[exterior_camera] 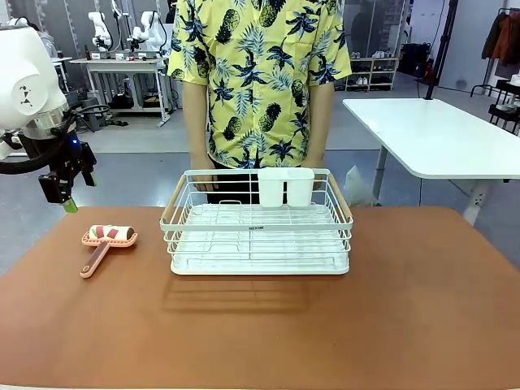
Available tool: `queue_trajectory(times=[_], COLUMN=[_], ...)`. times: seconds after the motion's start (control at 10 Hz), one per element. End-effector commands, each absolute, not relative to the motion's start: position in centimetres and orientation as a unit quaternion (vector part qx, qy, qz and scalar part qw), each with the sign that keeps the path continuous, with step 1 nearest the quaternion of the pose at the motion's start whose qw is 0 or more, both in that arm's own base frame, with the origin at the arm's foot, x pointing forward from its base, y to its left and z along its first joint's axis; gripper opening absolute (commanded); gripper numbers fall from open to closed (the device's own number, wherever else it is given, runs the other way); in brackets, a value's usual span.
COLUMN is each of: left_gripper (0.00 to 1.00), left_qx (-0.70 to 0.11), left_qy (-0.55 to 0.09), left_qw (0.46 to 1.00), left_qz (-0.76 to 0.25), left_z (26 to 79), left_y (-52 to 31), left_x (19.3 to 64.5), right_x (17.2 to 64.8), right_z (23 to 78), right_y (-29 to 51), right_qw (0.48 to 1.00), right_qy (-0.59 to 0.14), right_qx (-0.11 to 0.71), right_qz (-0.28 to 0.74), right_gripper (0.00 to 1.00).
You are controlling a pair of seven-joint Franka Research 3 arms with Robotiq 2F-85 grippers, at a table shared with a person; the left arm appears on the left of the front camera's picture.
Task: Clean the table.
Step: Place the Lint Roller down when the Dish drying rack is positioned in the middle of the table.
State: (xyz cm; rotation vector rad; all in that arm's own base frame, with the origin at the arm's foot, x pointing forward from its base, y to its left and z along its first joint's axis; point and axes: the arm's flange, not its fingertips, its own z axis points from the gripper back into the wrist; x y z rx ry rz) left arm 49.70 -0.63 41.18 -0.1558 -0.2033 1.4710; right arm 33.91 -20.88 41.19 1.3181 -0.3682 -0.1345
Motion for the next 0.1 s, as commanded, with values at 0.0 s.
queue_trajectory(times=[0.0], left_gripper=[1.0], left_qx=[-0.071], left_qy=[-0.093], left_qw=[0.736], left_qz=[0.667], left_z=[41.19], left_y=[-0.55], left_x=[49.3], right_x=[33.84], right_z=[41.58], right_y=[-20.76], right_qw=[0.769], right_qy=[-0.173], right_qx=[0.612], right_qz=[-0.064], right_gripper=[1.0])
